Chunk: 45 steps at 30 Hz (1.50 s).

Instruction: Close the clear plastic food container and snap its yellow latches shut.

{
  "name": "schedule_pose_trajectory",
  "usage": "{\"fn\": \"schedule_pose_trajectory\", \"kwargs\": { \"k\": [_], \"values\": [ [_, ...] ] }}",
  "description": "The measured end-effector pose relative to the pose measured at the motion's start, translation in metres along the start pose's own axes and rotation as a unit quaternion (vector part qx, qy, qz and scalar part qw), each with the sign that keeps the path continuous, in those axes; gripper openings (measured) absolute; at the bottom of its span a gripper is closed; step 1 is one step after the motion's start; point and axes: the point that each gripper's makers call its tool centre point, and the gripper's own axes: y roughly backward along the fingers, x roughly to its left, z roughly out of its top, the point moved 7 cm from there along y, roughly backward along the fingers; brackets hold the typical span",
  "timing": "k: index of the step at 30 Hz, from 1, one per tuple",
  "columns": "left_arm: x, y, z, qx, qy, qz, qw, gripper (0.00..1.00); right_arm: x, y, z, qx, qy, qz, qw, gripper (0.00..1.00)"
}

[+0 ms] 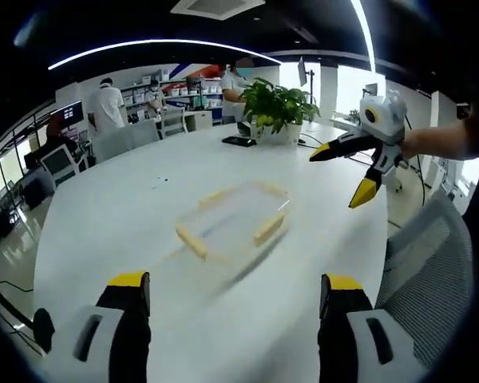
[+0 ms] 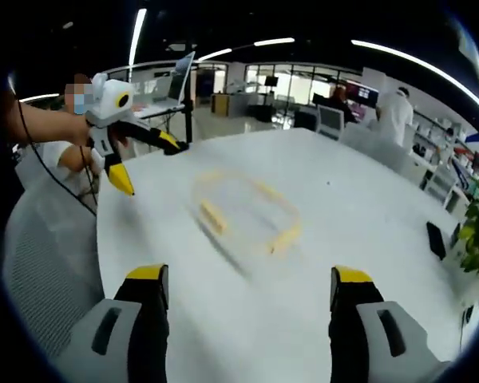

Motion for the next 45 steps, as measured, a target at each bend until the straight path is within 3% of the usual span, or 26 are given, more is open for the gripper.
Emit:
{"fn": "schedule_pose_trajectory", "kwargs": {
  "k": [7, 21, 32, 45],
  "values": [
    [-0.012, 0.019, -0.004, -0.020, 0.018, 0.015, 0.9995, 0.91, 0.011, 0.016, -0.011, -0.012, -0.017, -0.010, 0.9997, 0.85],
    [-0.023, 0.041, -0.018, -0.030, 0.020, 0.029, 0.9989, 0.99, 0.025, 0.042, -0.023, -0.036, -0.034, -0.026, 0.9984, 0.94],
    [-0.021, 0.048, -0.012, -0.051, 0.021, 0.035, 0.9979, 0.99, 0.031, 0.049, -0.028, -0.036, -0.035, -0.027, 0.9983, 0.99],
    [-0.026, 0.052, -0.014, -0.047, 0.017, 0.036, 0.9981, 0.99, 0.034, 0.053, -0.030, -0.044, -0.039, -0.021, 0.9981, 1.00]
  ]
}}
